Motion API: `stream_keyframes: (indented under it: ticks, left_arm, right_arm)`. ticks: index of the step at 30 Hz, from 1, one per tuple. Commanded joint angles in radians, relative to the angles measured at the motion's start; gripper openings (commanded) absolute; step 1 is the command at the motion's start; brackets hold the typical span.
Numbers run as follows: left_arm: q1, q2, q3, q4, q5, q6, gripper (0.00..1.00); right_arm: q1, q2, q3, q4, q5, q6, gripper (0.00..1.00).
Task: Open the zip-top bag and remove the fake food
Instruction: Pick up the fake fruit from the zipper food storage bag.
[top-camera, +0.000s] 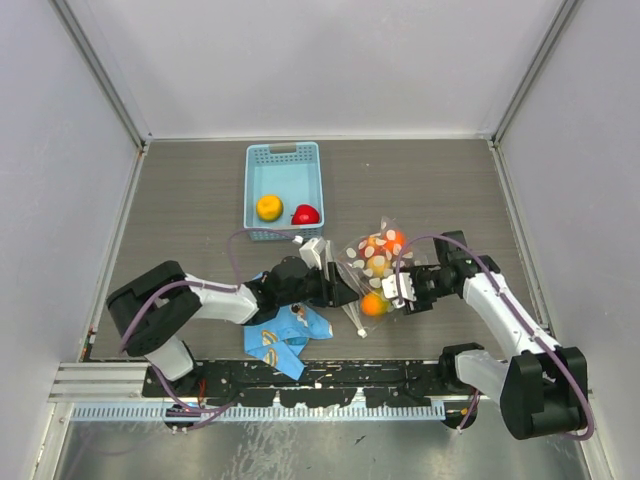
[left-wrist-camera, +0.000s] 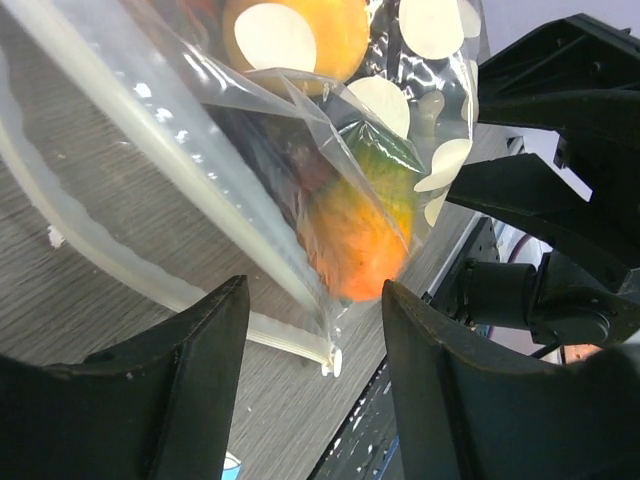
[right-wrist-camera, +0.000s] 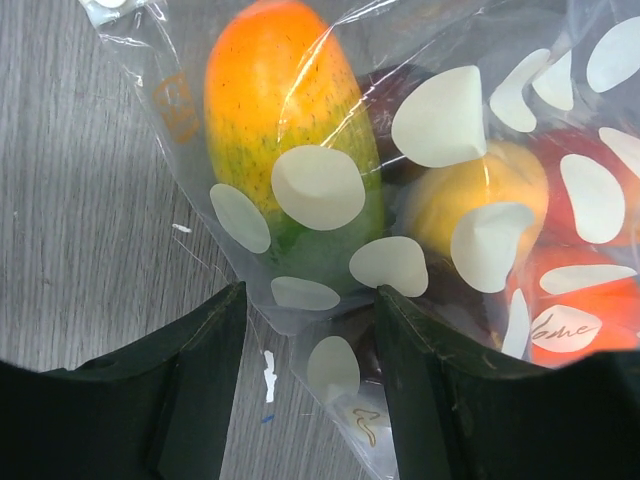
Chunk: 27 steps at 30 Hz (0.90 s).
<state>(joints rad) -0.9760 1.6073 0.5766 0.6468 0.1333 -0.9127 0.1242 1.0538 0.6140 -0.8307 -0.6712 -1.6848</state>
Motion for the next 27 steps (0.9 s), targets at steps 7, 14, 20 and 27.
stream_keyframes:
  ticks: [7,14,20,27]
  left_arm:
    - [-0.015,0.069,0.094,0.119,0.098,-0.019,0.22]
    - [-0.025,0.019,0.117,0.120,0.168,0.002,0.08]
    - [-0.039,0.022,0.131,0.122,0.196,0.008,0.09]
    - [-0.054,0.061,0.166,0.131,0.222,0.006,0.09]
  right_arm:
    - [0.046,0.042,0.007,0.059,0.025,0.048,0.56]
    - [0.056,0.067,0.019,0.068,0.004,0.100,0.53]
    - [0.058,0.096,0.036,0.074,-0.030,0.154,0.43]
    - [0.070,0.130,0.051,0.108,-0.040,0.236,0.22]
